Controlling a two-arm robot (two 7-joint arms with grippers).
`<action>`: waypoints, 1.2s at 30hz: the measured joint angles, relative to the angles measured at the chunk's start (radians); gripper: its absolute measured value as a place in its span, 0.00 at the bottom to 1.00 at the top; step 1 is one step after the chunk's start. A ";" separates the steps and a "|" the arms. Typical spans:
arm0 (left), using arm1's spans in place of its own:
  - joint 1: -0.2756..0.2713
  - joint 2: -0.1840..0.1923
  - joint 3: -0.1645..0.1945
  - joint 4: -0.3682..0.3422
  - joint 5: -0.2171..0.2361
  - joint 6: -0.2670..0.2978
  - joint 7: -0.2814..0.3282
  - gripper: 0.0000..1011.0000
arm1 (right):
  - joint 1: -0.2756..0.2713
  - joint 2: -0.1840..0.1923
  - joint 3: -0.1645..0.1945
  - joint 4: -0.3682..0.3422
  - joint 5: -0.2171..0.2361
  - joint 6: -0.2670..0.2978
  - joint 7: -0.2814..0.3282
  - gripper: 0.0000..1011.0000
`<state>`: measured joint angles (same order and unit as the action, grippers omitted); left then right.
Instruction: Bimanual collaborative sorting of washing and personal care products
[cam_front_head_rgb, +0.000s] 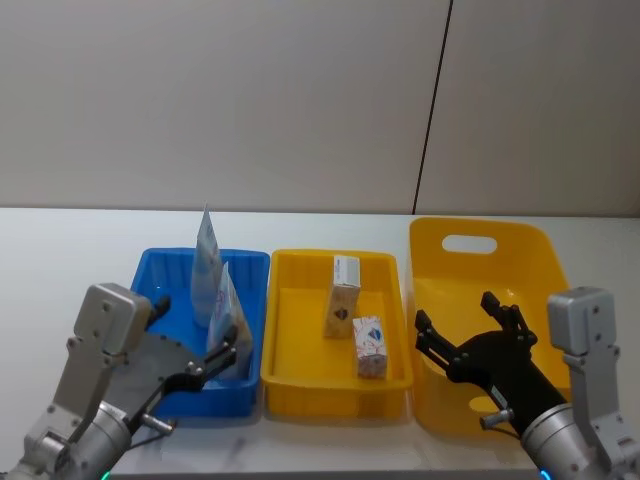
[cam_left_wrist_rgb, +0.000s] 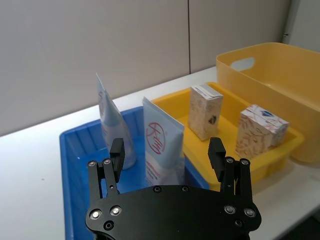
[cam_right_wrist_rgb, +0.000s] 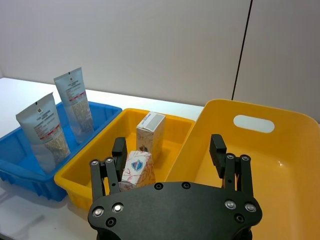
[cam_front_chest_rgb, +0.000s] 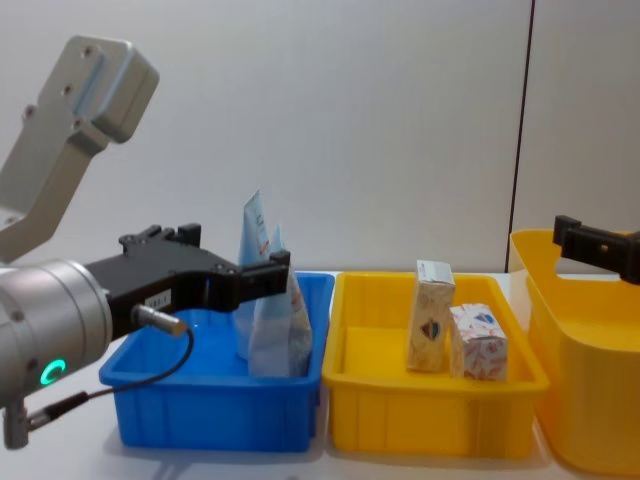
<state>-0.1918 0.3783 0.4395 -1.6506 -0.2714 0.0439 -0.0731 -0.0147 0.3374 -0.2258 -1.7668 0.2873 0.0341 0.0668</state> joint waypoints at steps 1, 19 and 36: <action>0.006 0.001 -0.002 -0.005 -0.009 0.005 -0.008 0.99 | 0.000 0.000 0.000 0.000 0.000 0.000 0.000 0.99; -0.027 -0.027 -0.008 0.036 -0.072 0.091 -0.079 0.99 | 0.000 0.000 0.000 0.000 0.000 0.000 0.000 0.99; -0.285 -0.137 0.001 0.265 -0.098 0.217 -0.144 0.99 | 0.000 0.000 0.000 0.000 0.000 0.000 0.000 0.99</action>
<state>-0.4765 0.2415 0.4406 -1.3855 -0.3691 0.2612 -0.2173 -0.0146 0.3375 -0.2258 -1.7668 0.2873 0.0341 0.0668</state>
